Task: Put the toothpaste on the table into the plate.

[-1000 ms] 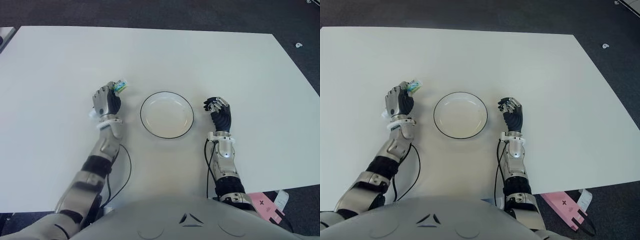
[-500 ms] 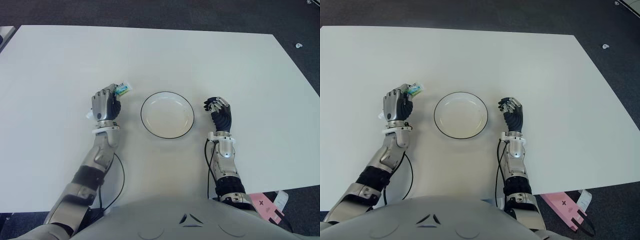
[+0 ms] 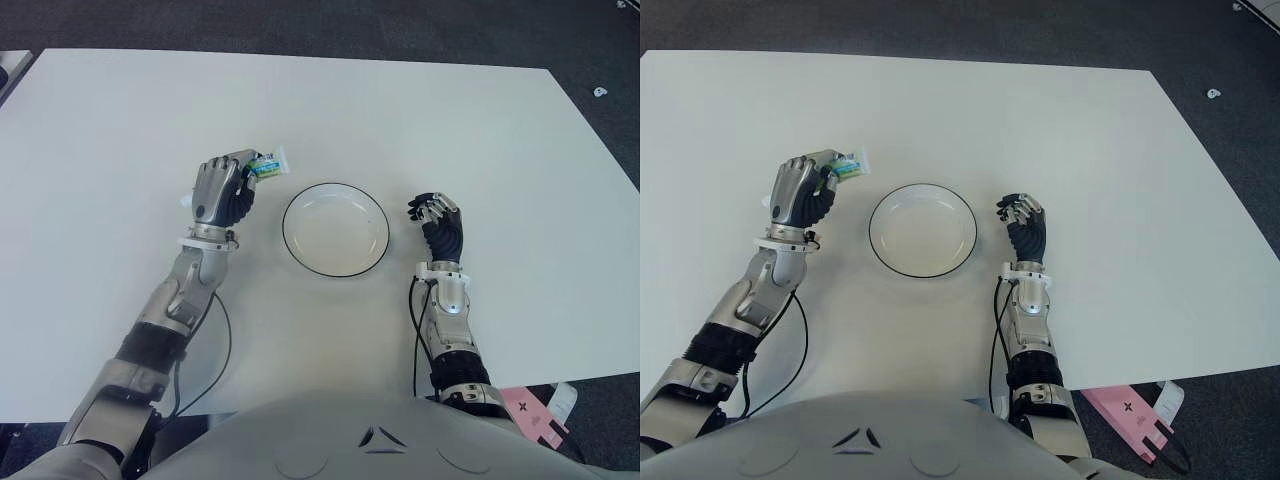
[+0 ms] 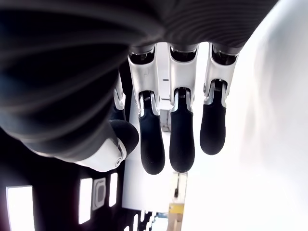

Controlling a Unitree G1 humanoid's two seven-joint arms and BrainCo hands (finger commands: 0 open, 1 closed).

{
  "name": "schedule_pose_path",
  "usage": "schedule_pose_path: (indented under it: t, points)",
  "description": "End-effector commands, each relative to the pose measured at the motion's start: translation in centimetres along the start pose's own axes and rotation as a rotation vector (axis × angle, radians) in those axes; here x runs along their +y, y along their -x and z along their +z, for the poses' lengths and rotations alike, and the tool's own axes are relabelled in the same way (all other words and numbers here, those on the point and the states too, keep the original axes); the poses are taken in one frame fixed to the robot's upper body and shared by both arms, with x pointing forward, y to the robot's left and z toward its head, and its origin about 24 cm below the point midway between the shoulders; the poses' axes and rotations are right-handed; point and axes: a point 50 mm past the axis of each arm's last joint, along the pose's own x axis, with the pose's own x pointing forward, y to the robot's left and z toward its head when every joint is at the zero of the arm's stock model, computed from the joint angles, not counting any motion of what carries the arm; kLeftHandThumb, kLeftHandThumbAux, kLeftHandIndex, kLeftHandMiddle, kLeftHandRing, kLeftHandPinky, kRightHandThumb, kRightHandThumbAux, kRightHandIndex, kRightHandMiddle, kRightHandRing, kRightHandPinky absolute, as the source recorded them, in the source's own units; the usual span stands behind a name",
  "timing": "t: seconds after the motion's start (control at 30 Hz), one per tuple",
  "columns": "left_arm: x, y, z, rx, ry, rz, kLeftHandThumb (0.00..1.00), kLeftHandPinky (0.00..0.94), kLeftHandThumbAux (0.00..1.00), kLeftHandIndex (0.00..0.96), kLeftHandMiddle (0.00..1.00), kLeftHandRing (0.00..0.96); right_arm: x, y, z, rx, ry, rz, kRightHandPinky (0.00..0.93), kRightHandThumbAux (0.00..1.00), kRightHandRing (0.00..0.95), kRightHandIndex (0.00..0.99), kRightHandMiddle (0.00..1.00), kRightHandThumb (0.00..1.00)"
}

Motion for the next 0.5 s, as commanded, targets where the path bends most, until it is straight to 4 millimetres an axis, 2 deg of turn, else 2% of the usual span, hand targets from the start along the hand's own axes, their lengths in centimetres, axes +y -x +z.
schedule_pose_path:
  t: [0.03,0.5]
  points:
    - [0.2,-0.8,1.0,-0.113,0.006,-0.022,0.857,0.887,0.663,0.414,0.543,0.917,0.0,2.0,-2.5,0.133,0.002,-0.006,0.507,0.726,0.519,0.43,0.514,0.713]
    - [1.2,-2.3,3.0,-0.328,0.015,-0.134,0.856,0.864,0.664,0.408,0.541,0.89,0.1,1.9,-2.4,0.134,-0.002,-0.011,0.504,0.727,0.515,0.43,0.513,0.714]
